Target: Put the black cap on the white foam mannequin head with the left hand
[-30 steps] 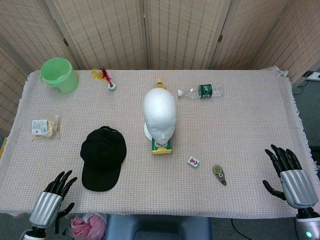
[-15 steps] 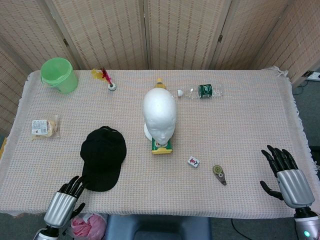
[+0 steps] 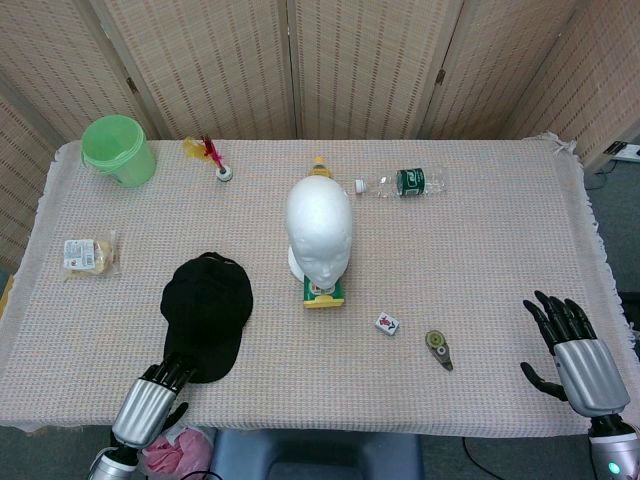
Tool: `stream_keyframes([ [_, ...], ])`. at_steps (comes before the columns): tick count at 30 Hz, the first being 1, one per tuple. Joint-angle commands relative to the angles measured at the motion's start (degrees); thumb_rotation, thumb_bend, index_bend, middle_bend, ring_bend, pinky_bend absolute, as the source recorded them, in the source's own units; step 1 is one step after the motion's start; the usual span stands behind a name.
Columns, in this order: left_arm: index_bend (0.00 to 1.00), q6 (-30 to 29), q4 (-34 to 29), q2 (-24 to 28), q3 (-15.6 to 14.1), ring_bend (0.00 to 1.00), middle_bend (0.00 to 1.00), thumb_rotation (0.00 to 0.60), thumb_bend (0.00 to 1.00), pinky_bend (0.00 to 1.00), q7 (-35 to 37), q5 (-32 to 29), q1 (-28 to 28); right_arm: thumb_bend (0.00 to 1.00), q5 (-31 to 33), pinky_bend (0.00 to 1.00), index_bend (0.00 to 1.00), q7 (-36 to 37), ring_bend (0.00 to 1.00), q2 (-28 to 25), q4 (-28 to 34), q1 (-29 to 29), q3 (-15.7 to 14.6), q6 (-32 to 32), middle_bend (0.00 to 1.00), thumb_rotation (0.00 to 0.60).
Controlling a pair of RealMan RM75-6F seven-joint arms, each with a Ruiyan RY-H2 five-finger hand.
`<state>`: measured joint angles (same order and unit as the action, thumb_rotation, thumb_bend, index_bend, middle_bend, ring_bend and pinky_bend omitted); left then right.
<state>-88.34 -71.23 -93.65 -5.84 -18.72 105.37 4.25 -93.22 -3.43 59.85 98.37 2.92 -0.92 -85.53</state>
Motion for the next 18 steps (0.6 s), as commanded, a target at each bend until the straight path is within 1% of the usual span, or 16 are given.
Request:
stream_keyframes([
  [1,0.32,0.0,2.3,-1.3,0.5,0.23,0.28,0.6,0.23,0.47,-0.1,0.0,0.6,0.21,0.0,0.0,0.0,0.0,0.0,0.0,0.0,0.0,0.0,0.1,0.0,0.6],
  [14,0.36,-1.8,9.6,-4.9,1.9,0.24,0.32,0.6,0.23,0.47,2.7,-0.8,2.1,0.21,0.4,0.0,0.0,0.1,0.0,-0.1,0.1,0.1,0.0,0.6,0.0,0.6],
  [18,0.37,-1.7,11.8,-6.0,2.0,0.24,0.33,0.6,0.23,0.47,4.1,-1.5,2.3,0.21,0.6,0.0,0.0,0.1,0.0,-0.1,0.1,0.1,0.1,0.6,0.0,0.6],
])
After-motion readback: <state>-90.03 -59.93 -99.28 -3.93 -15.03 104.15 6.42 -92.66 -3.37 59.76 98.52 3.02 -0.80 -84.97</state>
